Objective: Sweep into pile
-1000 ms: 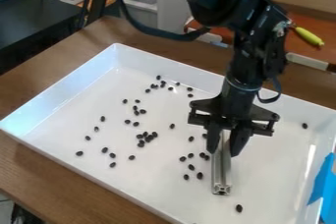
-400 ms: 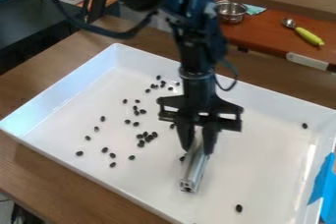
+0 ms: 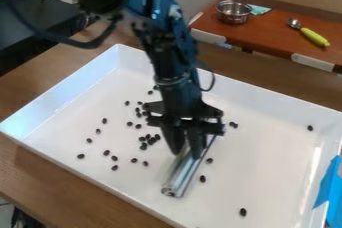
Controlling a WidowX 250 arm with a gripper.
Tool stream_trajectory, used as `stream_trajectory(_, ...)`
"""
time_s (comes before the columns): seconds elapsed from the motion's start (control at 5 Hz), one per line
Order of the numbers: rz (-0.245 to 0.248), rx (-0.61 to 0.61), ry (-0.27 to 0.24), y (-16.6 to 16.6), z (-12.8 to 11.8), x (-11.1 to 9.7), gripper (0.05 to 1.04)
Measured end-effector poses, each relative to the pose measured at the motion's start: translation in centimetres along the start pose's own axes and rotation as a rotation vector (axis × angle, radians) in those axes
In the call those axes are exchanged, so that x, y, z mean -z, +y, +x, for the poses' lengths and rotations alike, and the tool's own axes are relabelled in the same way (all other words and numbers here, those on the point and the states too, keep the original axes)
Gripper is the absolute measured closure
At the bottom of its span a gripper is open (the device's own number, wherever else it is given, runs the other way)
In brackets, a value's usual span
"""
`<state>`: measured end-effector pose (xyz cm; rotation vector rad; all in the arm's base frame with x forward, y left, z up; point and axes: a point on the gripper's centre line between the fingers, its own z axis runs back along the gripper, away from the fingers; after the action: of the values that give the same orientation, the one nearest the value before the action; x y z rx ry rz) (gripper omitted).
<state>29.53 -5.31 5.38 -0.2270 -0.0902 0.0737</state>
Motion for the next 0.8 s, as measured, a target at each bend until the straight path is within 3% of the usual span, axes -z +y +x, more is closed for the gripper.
stream_trajectory(0.4,0.019,-0.042,-0.004,5.6,0.2,-1.2,0.745)
stream_trajectory(0.8,0.070,-0.051,-0.059,11.0,0.4,-2.4,0.745)
